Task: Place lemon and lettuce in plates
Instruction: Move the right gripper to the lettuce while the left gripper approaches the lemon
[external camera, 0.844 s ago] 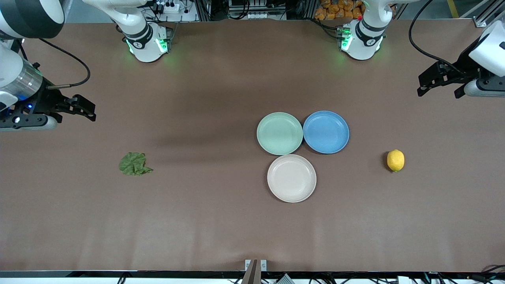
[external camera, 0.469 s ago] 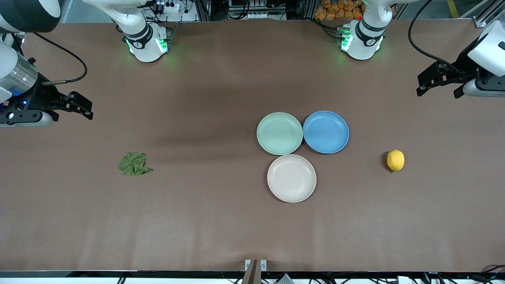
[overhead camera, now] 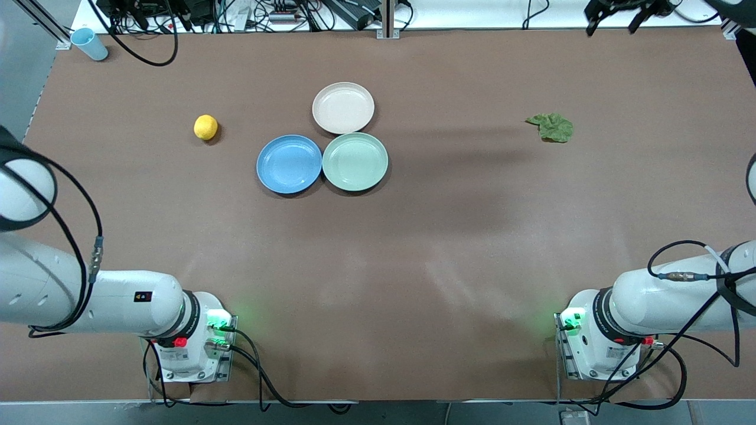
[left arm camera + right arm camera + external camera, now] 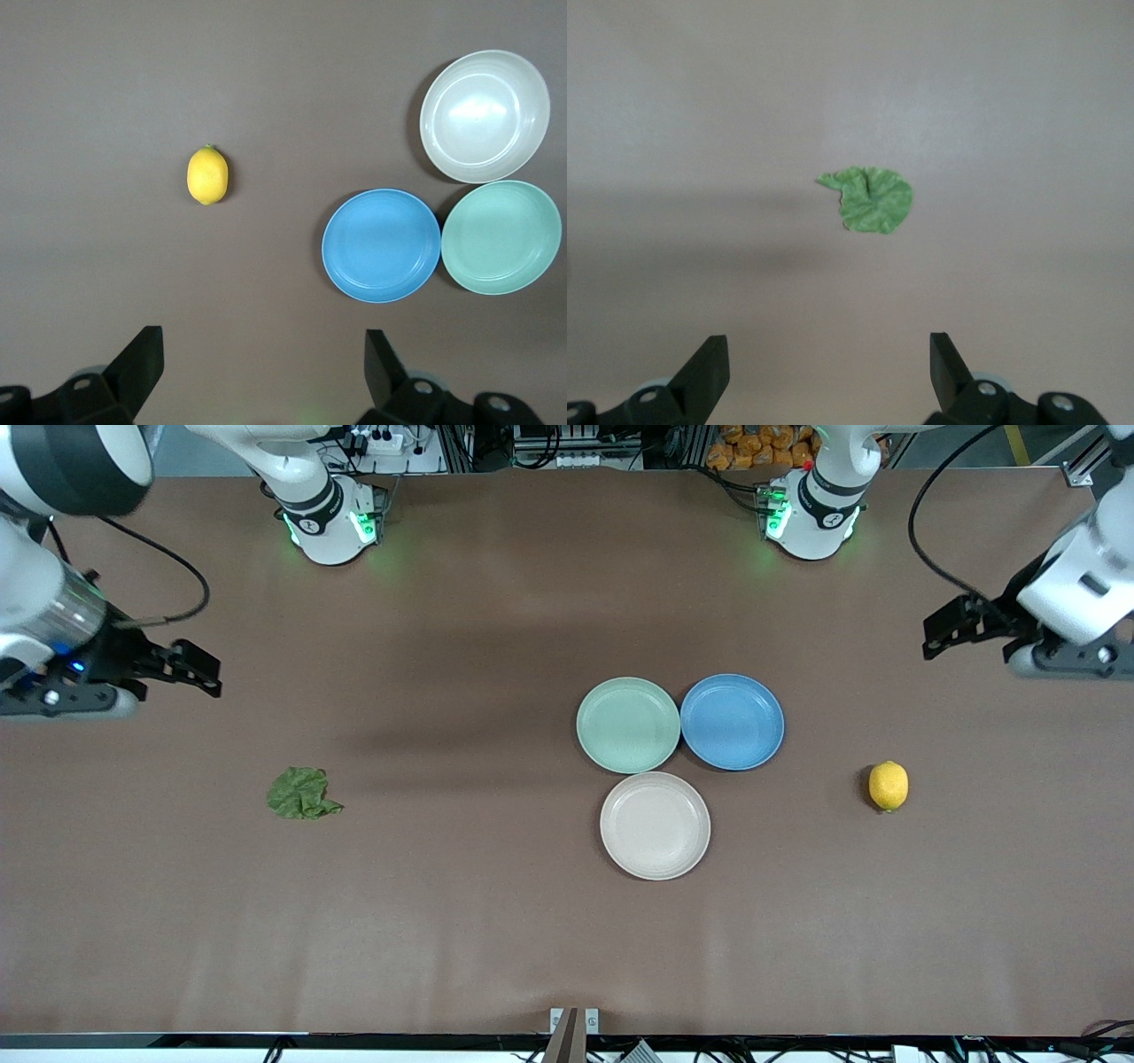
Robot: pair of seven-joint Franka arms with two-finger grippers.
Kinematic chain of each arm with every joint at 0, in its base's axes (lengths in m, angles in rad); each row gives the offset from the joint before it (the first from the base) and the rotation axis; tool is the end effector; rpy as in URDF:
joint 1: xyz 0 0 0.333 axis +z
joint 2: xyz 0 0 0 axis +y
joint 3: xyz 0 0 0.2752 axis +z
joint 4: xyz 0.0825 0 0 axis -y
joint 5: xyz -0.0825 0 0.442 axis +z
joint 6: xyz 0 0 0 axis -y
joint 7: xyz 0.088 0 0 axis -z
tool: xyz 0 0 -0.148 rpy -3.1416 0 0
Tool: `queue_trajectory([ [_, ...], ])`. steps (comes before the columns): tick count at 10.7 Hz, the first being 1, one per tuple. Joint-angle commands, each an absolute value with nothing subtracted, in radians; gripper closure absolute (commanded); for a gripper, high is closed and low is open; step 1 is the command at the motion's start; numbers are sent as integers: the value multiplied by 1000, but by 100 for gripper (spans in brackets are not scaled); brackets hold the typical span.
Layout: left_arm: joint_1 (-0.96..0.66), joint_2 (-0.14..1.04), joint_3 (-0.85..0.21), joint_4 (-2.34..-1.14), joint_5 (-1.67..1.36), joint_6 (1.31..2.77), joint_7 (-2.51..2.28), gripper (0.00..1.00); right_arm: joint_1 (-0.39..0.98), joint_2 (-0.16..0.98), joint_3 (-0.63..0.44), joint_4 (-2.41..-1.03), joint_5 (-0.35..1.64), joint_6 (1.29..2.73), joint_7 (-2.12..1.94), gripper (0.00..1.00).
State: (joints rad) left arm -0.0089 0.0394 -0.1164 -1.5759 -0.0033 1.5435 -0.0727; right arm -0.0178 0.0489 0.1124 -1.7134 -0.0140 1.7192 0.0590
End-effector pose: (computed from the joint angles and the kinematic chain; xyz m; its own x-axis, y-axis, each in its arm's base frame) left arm 0.6108 -0.0766 0.5137 0.9960 -0.0526 -0.0719 -0.0525 -0.9986 0.0027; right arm 0.6244 0.0566 0.4492 0.9984 0.0377 -0.0422 0.0382 -0.9992 0.0108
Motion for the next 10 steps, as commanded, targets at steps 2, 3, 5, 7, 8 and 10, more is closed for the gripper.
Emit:
queue_trajectory([
  [2,9,135,-115,-1575,21,1540,-52,0,-5,104,117,-1981,-15,2047,80,0],
  [3,11,161,-114,-1583,23,1561,-52,0,-5,148,117,-2017,-15,2145,80,0],
  [5,31,167,-114,-1687,31,1699,-51,0,-3,245,115,-2068,-17,2329,80,0],
  [7,46,178,-114,-1810,64,1880,-28,0,-23,313,114,-2118,-17,2494,80,0],
  [8,75,216,-115,-1830,69,1954,-3,0,-25,352,110,-2118,-20,2541,78,0],
  [10,107,278,-115,-1851,104,1997,25,0,-34,412,100,-2114,-35,2624,61,5],
])
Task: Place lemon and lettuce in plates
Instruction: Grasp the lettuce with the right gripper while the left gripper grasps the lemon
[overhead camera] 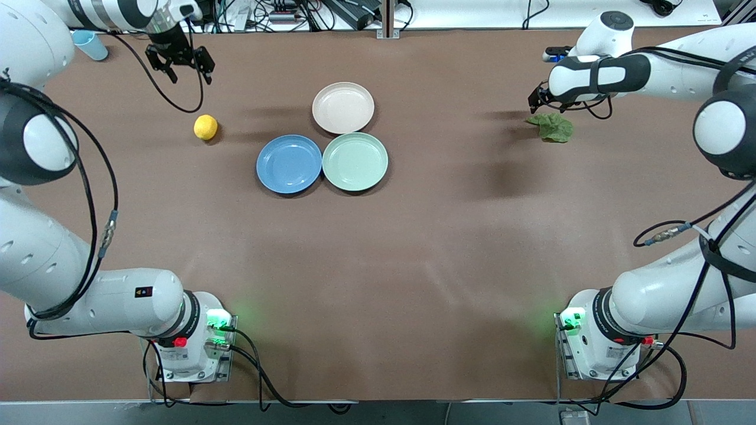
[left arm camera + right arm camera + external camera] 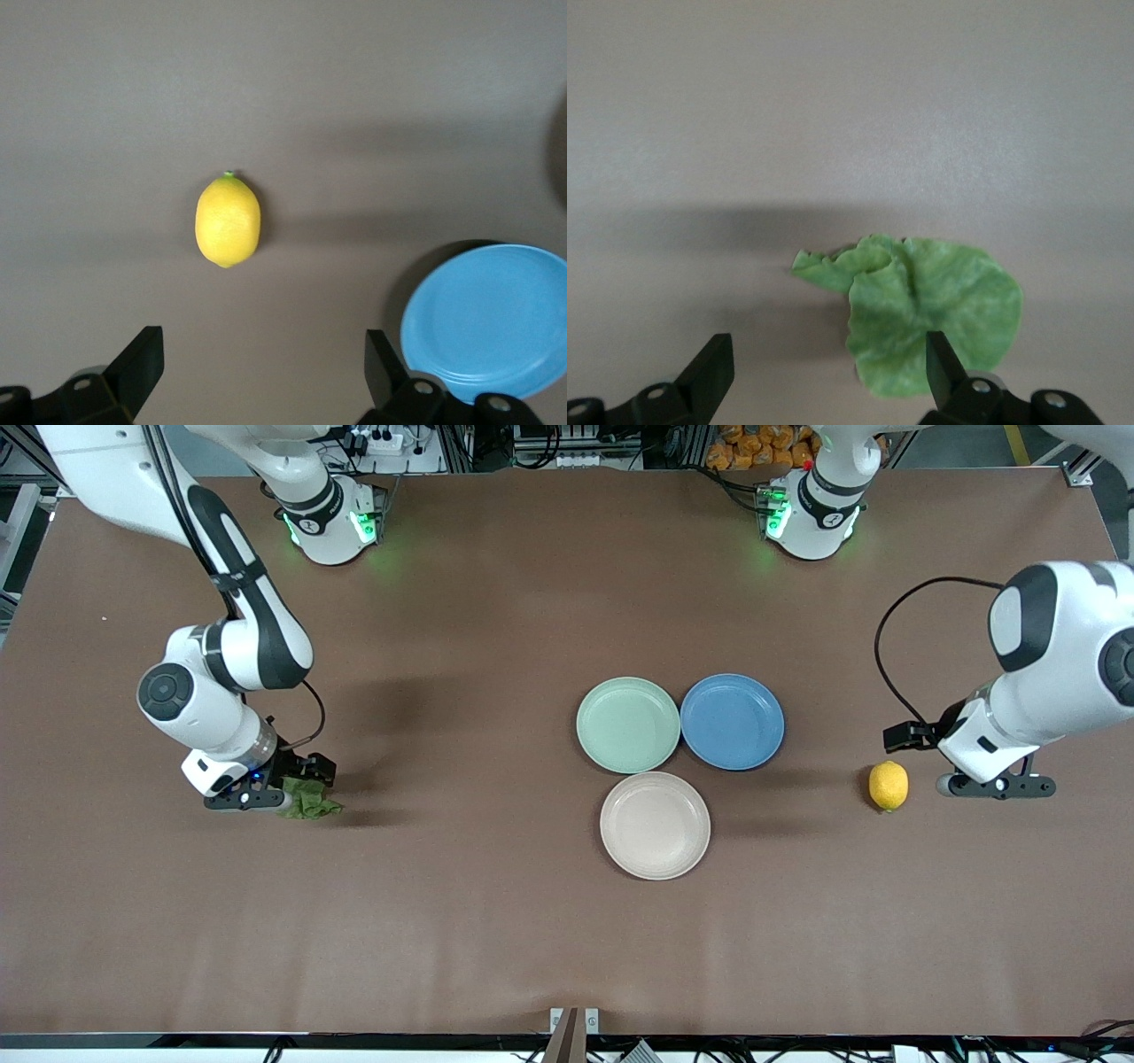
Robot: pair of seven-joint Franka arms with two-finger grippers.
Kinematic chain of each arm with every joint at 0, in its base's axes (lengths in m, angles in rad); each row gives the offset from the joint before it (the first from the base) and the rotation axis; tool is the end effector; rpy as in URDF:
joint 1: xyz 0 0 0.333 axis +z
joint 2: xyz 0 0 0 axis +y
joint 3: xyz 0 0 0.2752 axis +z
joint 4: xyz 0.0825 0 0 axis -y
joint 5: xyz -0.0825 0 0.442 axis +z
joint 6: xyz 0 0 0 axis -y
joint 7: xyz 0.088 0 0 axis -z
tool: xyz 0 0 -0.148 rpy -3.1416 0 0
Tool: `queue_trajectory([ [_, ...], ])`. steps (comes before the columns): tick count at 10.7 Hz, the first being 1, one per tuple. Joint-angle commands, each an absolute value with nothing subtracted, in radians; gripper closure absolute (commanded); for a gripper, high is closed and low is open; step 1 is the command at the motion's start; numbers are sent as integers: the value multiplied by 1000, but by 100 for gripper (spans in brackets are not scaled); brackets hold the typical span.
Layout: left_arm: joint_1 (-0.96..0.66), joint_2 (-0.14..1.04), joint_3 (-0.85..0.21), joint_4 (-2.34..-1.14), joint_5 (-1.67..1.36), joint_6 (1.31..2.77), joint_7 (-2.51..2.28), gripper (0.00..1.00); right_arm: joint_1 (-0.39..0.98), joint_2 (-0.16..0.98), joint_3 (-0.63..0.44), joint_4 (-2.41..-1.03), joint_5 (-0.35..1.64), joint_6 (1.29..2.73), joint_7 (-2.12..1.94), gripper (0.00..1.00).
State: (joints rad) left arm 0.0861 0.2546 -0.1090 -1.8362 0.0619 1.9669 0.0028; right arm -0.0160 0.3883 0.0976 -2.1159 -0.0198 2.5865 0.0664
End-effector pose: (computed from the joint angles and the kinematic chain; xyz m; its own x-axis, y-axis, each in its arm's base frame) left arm 0.6429 -0.0078 0.2737 0.9913 -0.0493 -0.1222 -0.0528 -0.9983 -0.0260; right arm 0.6078 0.0534 0.1113 0.9964 0.0215 0.0825 0.0241 -0.9992 -0.0306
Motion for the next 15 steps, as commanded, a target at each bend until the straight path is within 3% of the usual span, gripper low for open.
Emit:
queue_trajectory([
  [1,107,290,-115,-1871,113,2037,25,0,-35,429,94,-2112,-38,2658,60,6],
  [4,109,348,-112,-1896,135,2117,26,0,-35,482,61,-2112,-106,2738,60,9],
  [7,120,406,-114,-1894,218,2163,25,0,-35,531,52,-2109,-106,2779,60,25],
  [8,121,420,-114,-1891,218,2175,25,0,-35,544,52,-2108,-106,2792,66,36],
  [10,126,466,-114,-1890,218,2219,25,0,-29,540,52,-2102,-104,2783,68,84],
  [11,126,497,-112,-1888,218,2241,25,0,-25,528,54,-2097,-104,2778,69,100],
  [13,127,534,-112,-1882,218,2267,25,0,-23,482,61,-2060,-103,2664,71,100],
  [15,127,572,-110,-1876,218,2279,25,0,-18,416,103,-1988,-97,2437,99,100],
])
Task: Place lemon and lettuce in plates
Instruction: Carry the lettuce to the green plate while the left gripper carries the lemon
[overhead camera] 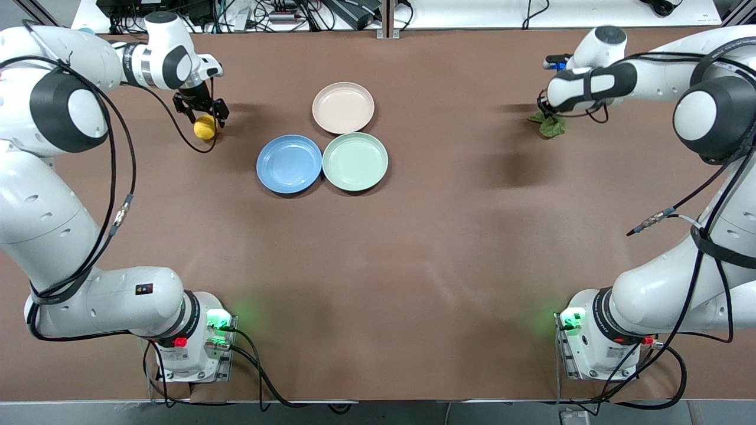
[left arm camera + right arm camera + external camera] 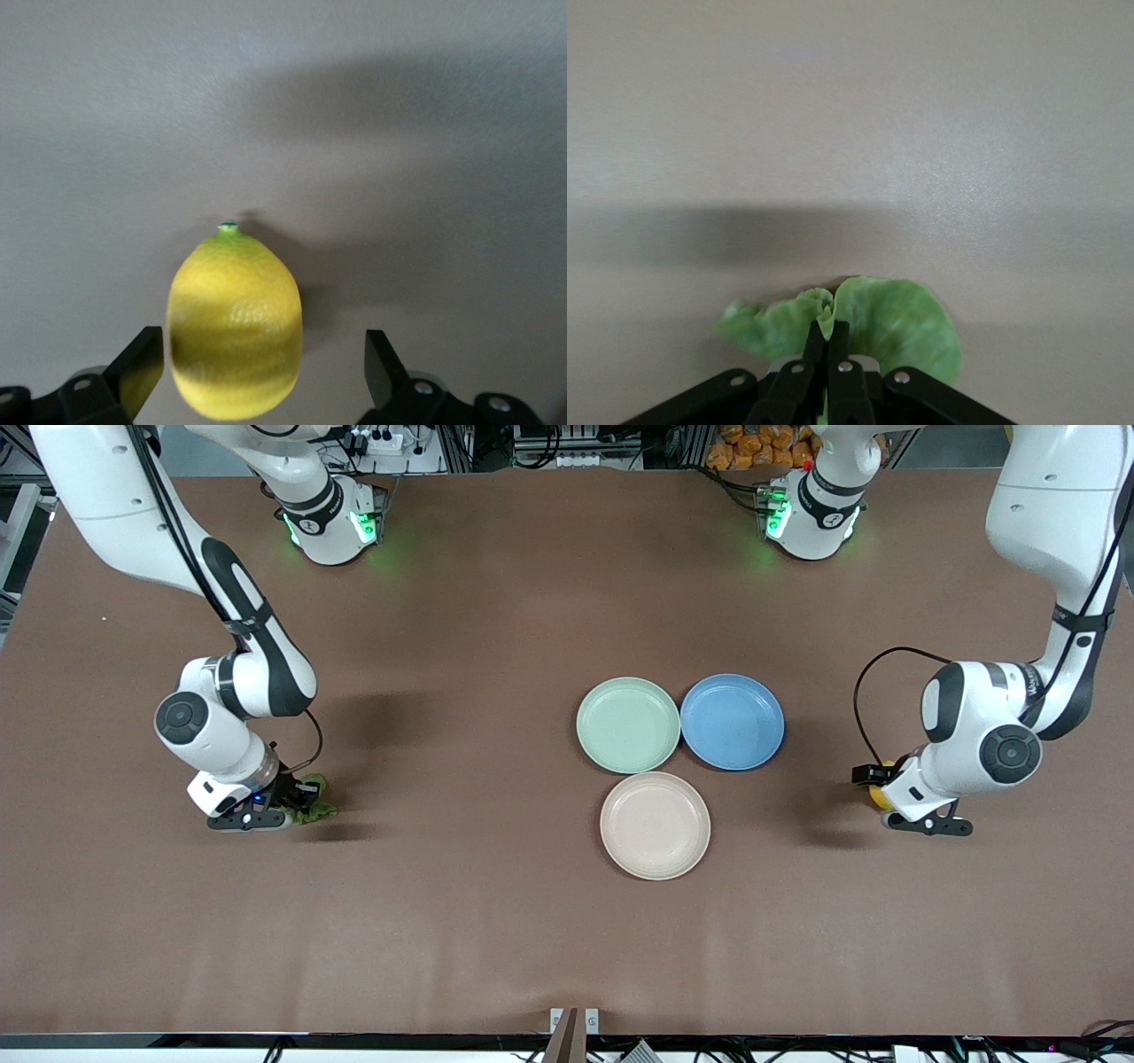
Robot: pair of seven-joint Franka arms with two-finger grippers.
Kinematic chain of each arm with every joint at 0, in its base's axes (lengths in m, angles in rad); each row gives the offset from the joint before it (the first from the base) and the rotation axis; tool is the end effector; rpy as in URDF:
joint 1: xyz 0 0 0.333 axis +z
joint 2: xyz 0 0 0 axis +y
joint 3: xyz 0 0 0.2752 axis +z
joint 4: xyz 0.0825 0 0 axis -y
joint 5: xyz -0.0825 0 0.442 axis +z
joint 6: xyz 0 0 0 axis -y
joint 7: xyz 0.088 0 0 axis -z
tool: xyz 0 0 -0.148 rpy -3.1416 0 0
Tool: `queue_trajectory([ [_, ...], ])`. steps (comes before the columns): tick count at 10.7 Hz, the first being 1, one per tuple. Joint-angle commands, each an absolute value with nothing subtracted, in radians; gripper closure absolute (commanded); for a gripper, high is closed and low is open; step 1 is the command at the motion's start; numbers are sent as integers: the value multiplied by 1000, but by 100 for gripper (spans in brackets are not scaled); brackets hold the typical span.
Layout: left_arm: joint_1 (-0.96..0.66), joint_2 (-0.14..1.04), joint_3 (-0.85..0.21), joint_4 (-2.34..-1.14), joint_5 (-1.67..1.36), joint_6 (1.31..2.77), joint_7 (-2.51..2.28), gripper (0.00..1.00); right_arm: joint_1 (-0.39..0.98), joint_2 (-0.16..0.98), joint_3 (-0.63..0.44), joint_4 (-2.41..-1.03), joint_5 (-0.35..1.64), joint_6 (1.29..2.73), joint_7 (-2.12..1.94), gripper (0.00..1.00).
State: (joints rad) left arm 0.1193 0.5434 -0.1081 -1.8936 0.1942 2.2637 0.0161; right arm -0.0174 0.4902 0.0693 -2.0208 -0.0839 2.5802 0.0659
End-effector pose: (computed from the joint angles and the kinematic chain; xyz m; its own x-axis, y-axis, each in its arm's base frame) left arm 0.6245 0.0139 0.0837 0.9775 -0.1228 -0.1716 -0.1361 -0.9884 -0.0677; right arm 0.6269 0.0351 0.0878 0.9963 0.0465 0.0716 0.0457 -0.9989 0.0123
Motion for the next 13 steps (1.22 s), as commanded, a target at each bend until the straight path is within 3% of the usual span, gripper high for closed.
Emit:
queue_trajectory([
  [1,127,587,-110,-1876,219,2290,25,0,-18,393,138,-1946,-97,2336,148,100],
  [3,127,595,-109,-1876,219,2295,25,0,7,388,222,-1838,-94,2177,323,100],
  [5,127,600,-109,-1876,219,2298,23,0,136,396,225,-1760,-89,2128,522,100],
  [6,127,600,-109,-1876,219,2309,20,15,194,405,225,-1749,-83,2134,626,100],
  [8,121,600,-109,-1875,219,2313,8,75,331,478,224,-1691,-72,2141,829,100],
  [9,120,598,-109,-1875,219,2312,9,89,386,506,224,-1662,-72,2143,924,100],
  [11,117,586,-110,-1867,219,2312,9,98,477,573,225,-1587,-72,2144,1091,100],
  [13,107,584,-121,-1800,207,2310,-4,100,582,667,225,-1476,-77,2149,1274,100],
])
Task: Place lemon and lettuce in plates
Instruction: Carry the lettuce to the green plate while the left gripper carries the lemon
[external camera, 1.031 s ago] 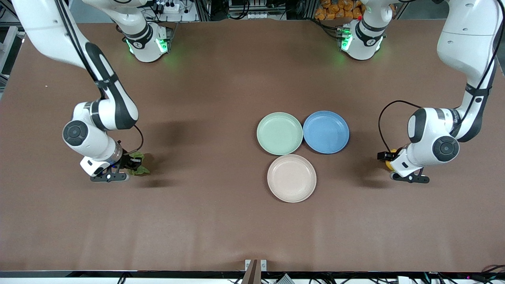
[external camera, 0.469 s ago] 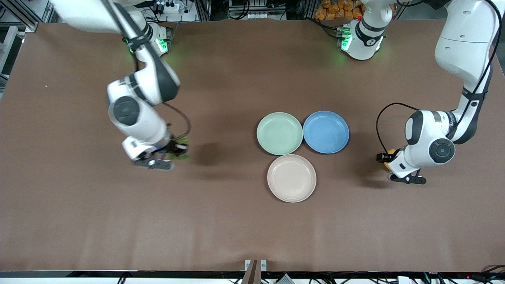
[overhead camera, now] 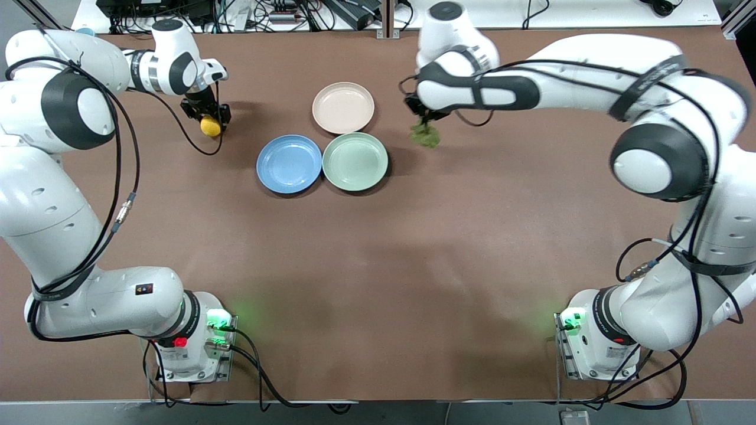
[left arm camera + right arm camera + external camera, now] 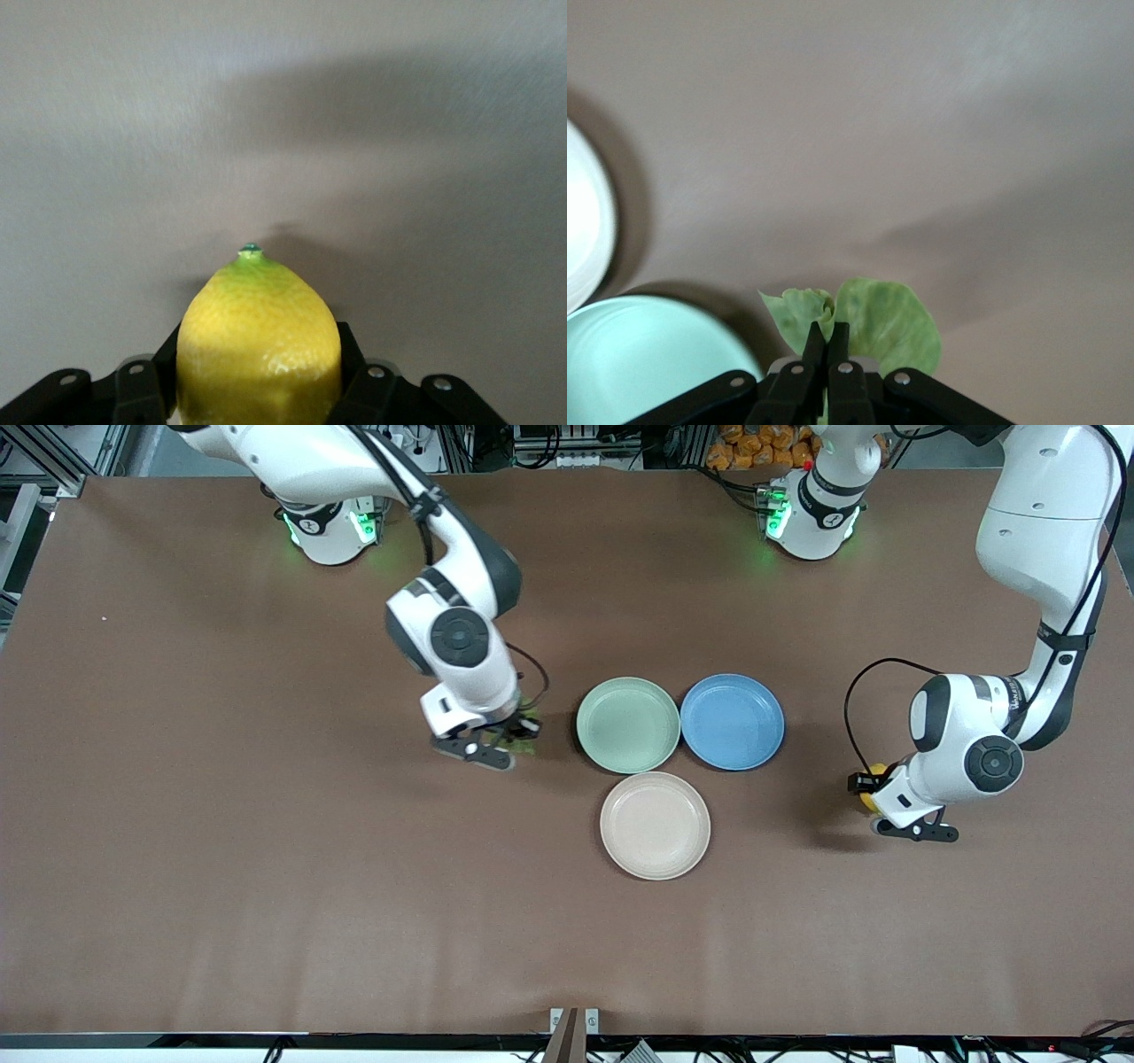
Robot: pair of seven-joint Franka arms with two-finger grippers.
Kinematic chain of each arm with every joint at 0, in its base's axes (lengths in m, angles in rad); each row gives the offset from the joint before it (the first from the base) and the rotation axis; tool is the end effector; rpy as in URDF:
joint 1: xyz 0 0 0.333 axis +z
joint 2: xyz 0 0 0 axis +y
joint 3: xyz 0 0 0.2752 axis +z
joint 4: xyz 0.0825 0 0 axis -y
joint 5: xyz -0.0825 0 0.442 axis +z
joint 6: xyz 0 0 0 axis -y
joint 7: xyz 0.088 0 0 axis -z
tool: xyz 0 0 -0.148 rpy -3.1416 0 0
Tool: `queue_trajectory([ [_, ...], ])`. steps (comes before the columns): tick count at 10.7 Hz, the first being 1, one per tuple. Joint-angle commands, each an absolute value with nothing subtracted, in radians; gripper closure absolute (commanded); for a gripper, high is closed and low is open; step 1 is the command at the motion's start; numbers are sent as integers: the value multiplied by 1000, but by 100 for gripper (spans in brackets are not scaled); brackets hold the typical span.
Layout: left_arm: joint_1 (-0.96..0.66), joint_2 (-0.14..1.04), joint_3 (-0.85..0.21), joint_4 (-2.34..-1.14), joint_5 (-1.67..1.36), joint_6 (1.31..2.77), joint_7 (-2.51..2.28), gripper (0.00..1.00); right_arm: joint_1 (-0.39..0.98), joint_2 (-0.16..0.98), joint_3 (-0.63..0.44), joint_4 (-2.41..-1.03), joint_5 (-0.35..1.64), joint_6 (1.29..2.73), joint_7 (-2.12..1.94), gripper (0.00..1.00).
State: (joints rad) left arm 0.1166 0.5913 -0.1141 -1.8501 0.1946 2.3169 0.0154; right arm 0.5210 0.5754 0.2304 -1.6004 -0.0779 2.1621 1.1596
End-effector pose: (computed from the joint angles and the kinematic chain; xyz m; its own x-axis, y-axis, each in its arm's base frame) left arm 0.6402 0.0070 0.0753 0.9836 -0.1330 -0.1218 -0.1412 -0.9881 -0.0607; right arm 0.5340 0.4790 0.1955 0.9197 -0.3889 -0.0539 -0.3907 -0.9202 -0.0262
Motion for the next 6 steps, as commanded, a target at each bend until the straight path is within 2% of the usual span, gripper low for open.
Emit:
queue_trajectory([
  [1,83,584,-123,-1774,203,2307,-30,100,630,693,225,-1453,-83,2183,1370,100],
  [3,25,584,-123,-1737,180,2307,-134,100,710,733,222,-1433,-95,2299,1510,100],
  [5,-44,591,-123,-1695,144,2307,-271,100,794,799,200,-1363,-113,2319,1593,100],
  [6,-67,591,-123,-1681,124,2307,-329,100,822,808,177,-1355,-115,2319,1629,36],
])
